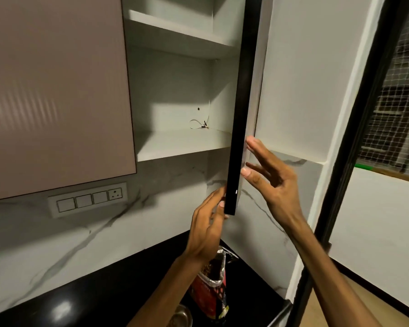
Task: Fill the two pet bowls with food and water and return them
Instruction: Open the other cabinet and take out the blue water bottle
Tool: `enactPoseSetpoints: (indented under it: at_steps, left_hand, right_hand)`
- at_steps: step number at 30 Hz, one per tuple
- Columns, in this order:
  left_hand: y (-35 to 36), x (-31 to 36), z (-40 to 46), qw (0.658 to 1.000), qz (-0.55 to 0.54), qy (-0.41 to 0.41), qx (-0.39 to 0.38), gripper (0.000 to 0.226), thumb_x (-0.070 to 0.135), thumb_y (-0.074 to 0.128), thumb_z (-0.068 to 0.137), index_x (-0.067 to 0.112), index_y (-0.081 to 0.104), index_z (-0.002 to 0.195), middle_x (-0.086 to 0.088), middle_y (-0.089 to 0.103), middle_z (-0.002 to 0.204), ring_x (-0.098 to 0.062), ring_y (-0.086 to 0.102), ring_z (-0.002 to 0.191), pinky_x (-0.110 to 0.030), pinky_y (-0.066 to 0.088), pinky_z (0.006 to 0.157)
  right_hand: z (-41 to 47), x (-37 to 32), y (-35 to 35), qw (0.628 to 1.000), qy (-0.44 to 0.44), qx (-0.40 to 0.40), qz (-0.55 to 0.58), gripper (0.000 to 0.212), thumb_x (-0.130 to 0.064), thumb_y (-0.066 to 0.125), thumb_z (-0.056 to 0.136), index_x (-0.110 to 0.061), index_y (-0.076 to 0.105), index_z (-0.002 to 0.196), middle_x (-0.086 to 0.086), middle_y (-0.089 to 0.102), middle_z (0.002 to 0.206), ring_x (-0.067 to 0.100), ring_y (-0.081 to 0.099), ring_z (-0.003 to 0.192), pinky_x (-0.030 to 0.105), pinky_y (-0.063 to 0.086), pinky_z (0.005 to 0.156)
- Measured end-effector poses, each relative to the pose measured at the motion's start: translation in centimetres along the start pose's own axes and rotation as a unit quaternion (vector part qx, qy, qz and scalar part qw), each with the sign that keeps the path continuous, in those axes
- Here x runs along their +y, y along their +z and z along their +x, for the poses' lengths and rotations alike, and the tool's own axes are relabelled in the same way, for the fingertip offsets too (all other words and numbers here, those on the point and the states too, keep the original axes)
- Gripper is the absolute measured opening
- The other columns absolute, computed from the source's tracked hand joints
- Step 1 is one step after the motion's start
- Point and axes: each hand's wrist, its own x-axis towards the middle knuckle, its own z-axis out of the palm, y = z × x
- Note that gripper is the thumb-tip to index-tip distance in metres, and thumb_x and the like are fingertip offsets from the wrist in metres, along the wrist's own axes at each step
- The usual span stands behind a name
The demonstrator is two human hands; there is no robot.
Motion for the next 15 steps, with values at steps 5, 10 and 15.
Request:
enactPoseSetpoints:
  at_steps: [5, 10, 15]
  left_hand:
    - [-1.8, -0.3, 0.1, 1.000, -0.010, -0.015, 0.011, 0.046, 0.029, 0.034, 0.108, 0.022, 0.054, 0.149, 0.007, 0.066, 0.139, -0.022, 0.066, 0.119, -0.041, 0.059, 0.089]
    - [-2.8, -1.0, -0.1, 0.998, -0.037, -0.038, 0.047, 0.045, 0.025, 0.040, 0.106, 0.018, 0.057, 0.146, 0.007, 0.068, 0.136, -0.021, 0.066, 0.120, -0.040, 0.062, 0.083]
    - [-3.6, -1.7, 0.1, 0.991, -0.073, -0.063, 0.093, 0.045, 0.021, 0.052, 0.099, 0.011, 0.059, 0.142, 0.004, 0.070, 0.133, -0.022, 0.068, 0.120, -0.048, 0.062, 0.084]
  right_hand:
    - [0.8, 1.4, 2.2, 1.000, -0.018, -0.013, 0.007, 0.061, -0.034, 0.073, 0.091, -0.029, 0.053, 0.148, -0.006, 0.041, 0.165, 0.015, 0.035, 0.154, 0.055, 0.041, 0.119]
    - [1.6, 2.6, 4.1, 0.999, -0.026, -0.022, -0.003, 0.067, -0.042, 0.074, 0.091, -0.028, 0.051, 0.152, -0.008, 0.033, 0.169, 0.011, 0.027, 0.157, 0.057, 0.036, 0.122]
    - [2.3, 3.3, 6.3, 0.999, -0.038, -0.032, -0.019, 0.070, -0.041, 0.075, 0.090, -0.027, 0.049, 0.153, -0.009, 0.026, 0.171, 0.009, 0.021, 0.159, 0.040, 0.031, 0.126]
